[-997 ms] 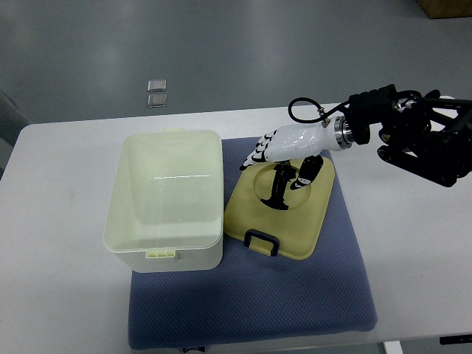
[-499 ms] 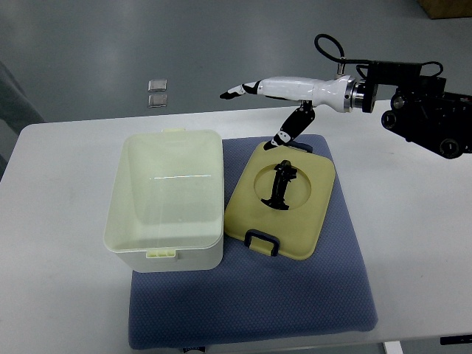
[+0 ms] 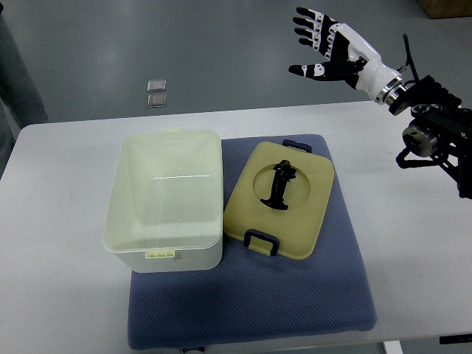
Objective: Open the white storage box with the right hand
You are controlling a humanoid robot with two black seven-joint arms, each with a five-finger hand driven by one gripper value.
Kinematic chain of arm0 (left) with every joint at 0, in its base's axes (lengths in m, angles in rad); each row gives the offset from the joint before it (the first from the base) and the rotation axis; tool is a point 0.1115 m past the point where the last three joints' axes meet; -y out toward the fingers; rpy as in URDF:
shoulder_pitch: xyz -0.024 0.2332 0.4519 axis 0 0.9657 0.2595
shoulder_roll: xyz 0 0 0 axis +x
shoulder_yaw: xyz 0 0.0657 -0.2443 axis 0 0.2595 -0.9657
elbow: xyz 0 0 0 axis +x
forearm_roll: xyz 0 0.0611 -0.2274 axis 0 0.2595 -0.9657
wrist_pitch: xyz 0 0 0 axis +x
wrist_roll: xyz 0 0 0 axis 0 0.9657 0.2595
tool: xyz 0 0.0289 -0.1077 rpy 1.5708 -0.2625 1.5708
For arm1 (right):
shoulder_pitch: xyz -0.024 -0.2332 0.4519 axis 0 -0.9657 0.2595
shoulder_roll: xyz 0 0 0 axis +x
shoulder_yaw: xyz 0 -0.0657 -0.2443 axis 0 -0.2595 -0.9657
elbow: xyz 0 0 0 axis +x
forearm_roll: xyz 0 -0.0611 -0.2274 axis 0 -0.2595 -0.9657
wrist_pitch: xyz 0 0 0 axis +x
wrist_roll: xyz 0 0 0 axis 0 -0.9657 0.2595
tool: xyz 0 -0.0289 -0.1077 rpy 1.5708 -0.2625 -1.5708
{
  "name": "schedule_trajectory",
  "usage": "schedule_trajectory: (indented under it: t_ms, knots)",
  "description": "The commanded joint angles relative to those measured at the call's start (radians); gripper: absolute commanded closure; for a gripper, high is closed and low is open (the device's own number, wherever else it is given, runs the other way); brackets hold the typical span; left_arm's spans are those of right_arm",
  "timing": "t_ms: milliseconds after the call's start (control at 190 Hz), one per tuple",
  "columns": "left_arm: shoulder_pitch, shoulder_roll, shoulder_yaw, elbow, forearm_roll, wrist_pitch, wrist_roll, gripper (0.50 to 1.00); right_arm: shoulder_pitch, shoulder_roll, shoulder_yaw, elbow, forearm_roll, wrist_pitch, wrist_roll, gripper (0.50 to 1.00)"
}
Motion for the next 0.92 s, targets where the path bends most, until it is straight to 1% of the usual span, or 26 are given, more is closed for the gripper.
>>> schedule_trajectory:
  t_ms: [0,68,110,152,215,304,430,535,667,740,913]
  knots:
    - [0.000,0.000,0.000,0.000,0.000,0.000,0.001,0.500,-0.035,0.033,0.002,-0.038,0.117,0.002,-0.010,0.576]
    - [0.000,0.000,0.000,0.000,0.000,0.000,0.000,0.500,-0.054,0.042,0.002,-0.042,0.208,0.000,-0.029,0.576]
    - [0.000,0.000,0.000,0.000,0.000,0.000,0.000,0.500,-0.067,0.044,0.002,-0.044,0.271,-0.004,-0.053,0.576]
    - [0.000,0.000,0.000,0.000,0.000,0.000,0.000,0.500,-0.078,0.047,0.001,-0.046,0.341,-0.006,-0.093,0.576]
    - [0.000,0.000,0.000,0.000,0.000,0.000,0.000,0.500,-0.084,0.048,0.001,-0.049,0.401,-0.012,-0.130,0.576]
    - [0.000,0.000,0.000,0.000,0.000,0.000,0.000,0.500,-0.100,0.064,0.001,-0.047,0.453,-0.012,-0.153,0.576]
    - [0.000,0.000,0.000,0.000,0.000,0.000,0.000,0.500,-0.116,0.091,0.005,-0.049,0.483,-0.015,-0.154,0.574]
    - [0.000,0.000,0.000,0.000,0.000,0.000,0.000,0.500,-0.133,0.103,0.007,-0.050,0.496,-0.021,-0.139,0.574]
    - [0.002,0.000,0.000,0.000,0.000,0.000,0.000,0.500,-0.155,0.120,0.030,-0.084,0.492,-0.021,-0.136,0.572]
    - [0.000,0.000,-0.001,0.000,0.000,0.000,0.000,0.500,-0.162,0.123,0.048,-0.105,0.492,-0.021,-0.124,0.572]
    - [0.000,0.000,0.000,0.000,0.000,0.000,0.000,0.500,-0.172,0.142,0.058,-0.118,0.493,-0.024,-0.113,0.572]
